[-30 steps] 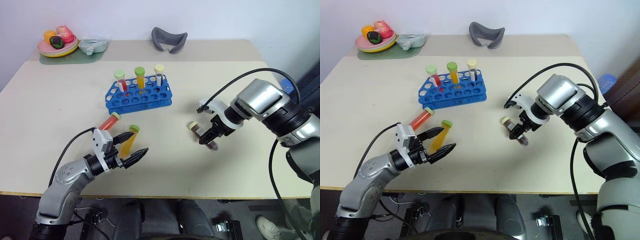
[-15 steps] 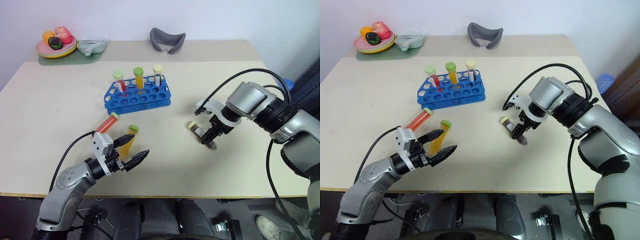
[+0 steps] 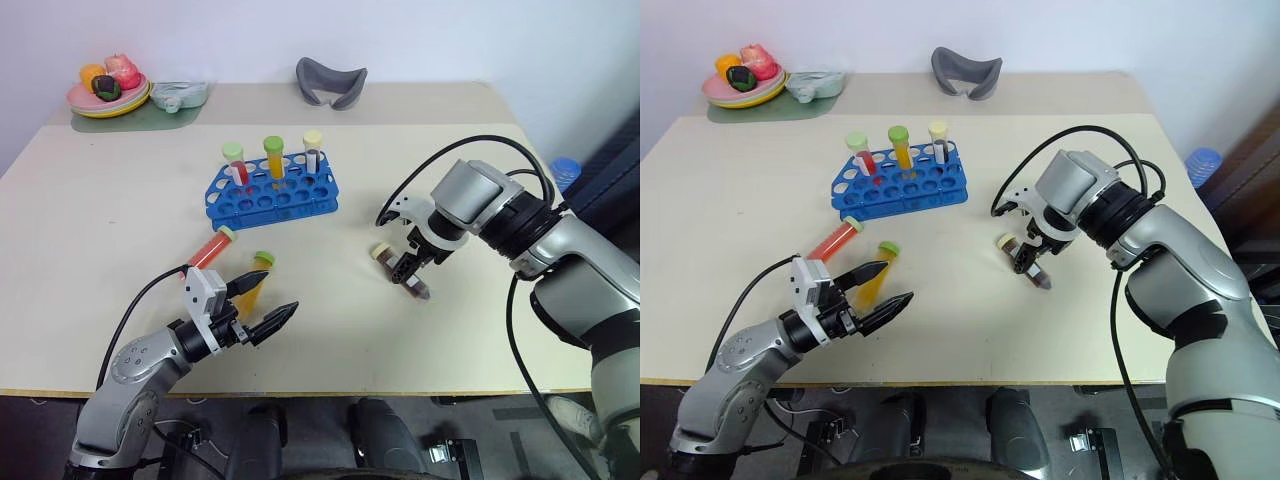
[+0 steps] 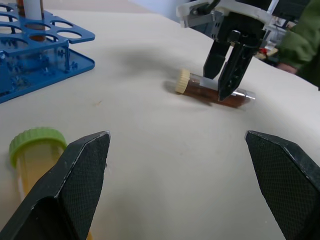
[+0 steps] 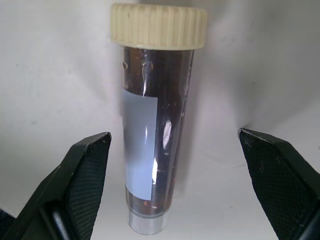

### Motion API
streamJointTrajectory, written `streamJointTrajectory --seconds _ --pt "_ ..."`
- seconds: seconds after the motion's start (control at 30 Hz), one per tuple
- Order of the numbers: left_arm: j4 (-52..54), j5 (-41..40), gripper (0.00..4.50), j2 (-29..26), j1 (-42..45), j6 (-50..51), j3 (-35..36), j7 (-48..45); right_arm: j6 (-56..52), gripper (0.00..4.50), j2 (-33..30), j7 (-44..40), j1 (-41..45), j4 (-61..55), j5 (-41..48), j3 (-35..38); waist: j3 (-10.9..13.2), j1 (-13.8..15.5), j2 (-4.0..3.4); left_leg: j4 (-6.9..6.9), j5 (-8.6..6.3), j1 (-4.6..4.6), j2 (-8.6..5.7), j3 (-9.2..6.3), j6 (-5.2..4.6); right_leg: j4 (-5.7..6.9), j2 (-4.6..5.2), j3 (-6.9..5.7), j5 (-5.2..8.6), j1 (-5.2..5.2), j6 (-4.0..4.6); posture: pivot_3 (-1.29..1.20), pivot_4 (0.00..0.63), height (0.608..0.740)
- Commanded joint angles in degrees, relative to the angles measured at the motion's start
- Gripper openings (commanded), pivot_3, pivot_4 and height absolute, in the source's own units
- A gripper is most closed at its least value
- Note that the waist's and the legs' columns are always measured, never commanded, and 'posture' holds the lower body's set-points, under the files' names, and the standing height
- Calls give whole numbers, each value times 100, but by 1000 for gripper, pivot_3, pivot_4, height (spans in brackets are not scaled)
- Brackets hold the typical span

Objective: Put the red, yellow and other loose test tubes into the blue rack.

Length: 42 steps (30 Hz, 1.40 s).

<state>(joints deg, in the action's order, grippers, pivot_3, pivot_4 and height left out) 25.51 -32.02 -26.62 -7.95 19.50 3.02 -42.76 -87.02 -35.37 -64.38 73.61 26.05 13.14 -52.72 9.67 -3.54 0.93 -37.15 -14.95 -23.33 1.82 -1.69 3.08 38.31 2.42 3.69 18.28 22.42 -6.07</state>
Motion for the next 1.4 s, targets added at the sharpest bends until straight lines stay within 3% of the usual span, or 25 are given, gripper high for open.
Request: streamJointTrajectory --seconds 0.03,0.63,0.9,1.07,1.4 --pt "119 -71 4421 1 71 -44 36 -11 -75 4187 260 261 -238 -44 95 171 -8 -28 9 1 0 2 0 0 0 0 0 0 0 -2 0 0 150 740" --pt "98 -12 4421 56 92 -73 -42 11 -437 4187 495 1094 -648 -498 241 318 -50 -46 64 6 -1 17 3 -3 0 -1 -3 0 -2 -15 5 0 150 740" --pt "276 14 4421 139 -190 -120 -27 141 -94 4187 675 1002 -499 -105 143 122 -82 -53 100 13 -1 33 5 -2 0 -4 -2 0 -1 -29 7 0 150 740" --pt "368 26 4421 170 -336 -155 -21 228 124 4187 826 851 -347 232 62 -4 -81 -65 98 36 -6 105 6 0 -4 -29 3 0 8 -98 24 0 150 740" --pt "470 18 4421 217 -457 -158 -18 334 350 4187 1178 695 -144 857 -112 71 -79 -73 95 39 -8 106 12 -2 -4 -30 13 1 14 -97 39 0 150 740"
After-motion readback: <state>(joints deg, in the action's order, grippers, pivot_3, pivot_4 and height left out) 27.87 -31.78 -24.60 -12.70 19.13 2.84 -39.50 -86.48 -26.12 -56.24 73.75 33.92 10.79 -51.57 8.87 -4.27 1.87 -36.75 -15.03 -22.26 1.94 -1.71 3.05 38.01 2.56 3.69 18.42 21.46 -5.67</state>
